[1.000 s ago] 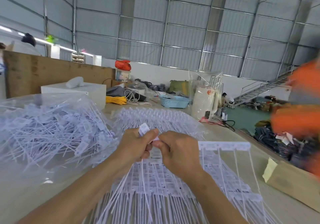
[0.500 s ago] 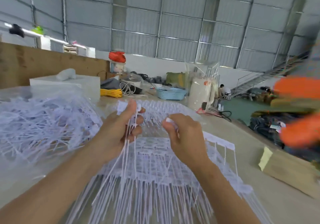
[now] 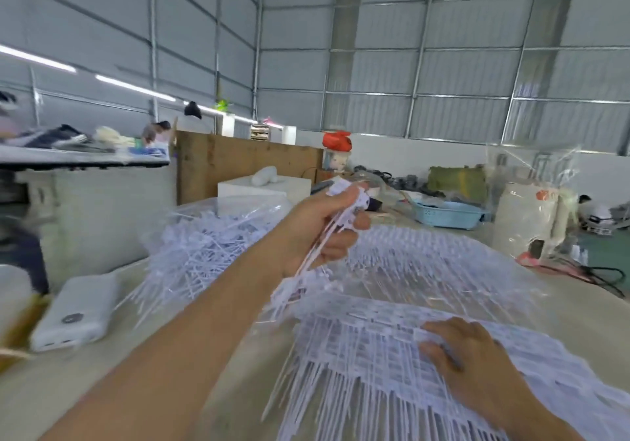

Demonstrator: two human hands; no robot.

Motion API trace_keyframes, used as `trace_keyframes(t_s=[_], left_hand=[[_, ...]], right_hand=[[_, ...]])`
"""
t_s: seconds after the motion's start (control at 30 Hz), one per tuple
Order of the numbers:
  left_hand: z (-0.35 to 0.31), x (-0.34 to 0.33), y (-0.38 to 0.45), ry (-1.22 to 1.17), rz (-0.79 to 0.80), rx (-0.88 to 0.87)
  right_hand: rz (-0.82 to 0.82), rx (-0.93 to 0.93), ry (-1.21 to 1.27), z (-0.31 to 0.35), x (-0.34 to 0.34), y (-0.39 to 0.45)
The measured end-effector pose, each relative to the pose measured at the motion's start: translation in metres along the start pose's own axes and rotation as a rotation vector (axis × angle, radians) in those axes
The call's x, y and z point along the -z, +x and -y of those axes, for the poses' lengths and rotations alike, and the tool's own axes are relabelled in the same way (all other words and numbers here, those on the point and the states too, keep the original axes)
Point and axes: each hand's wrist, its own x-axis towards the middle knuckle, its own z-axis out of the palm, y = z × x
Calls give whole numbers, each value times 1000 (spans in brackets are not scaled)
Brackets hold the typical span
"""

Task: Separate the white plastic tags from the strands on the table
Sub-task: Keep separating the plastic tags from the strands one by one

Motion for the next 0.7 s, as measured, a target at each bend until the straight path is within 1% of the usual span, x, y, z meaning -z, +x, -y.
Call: trace_keyframes(t_s=[0.03,0.1,0.13,0.2,0.27,0.33,0.37,0.4,0.47,0.53,0.63,0.67,0.7], left_hand=[[-3,16,0,173,-107,45],[-2,49,1,642,-314,191],[2,66,2,862,-385,278],[11,94,5,1155,-440,427],[21,115,11,1414,-421,500],[30,128,19,1717,-429,488],[33,133,23,1828,-470,463],[35,136,28,1908,-524,454],[34,138,36,2012,-571,529],[30,141,43,2008,-632,589],[26,147,45,2003,-818,539],[28,150,42,2003,-841,539],[33,154,40,2001,-830,560]], right_hand=[[-5,2,-3,0,0,0],[-20,5,5,1,0,0],[-23,4,12,1,0,0],[-21,6,12,2,0,0],[-20,7,21,2,0,0],[-22,5,21,2,0,-1],[-24,4,13,3,1,0],[-21,1,6,3,1,-1],[-17,2,10,4,2,0],[-21,8,23,5,3,1],[-20,11,8,5,4,1],[-18,9,-2,5,4,1],[-18,6,-8,5,4,1]])
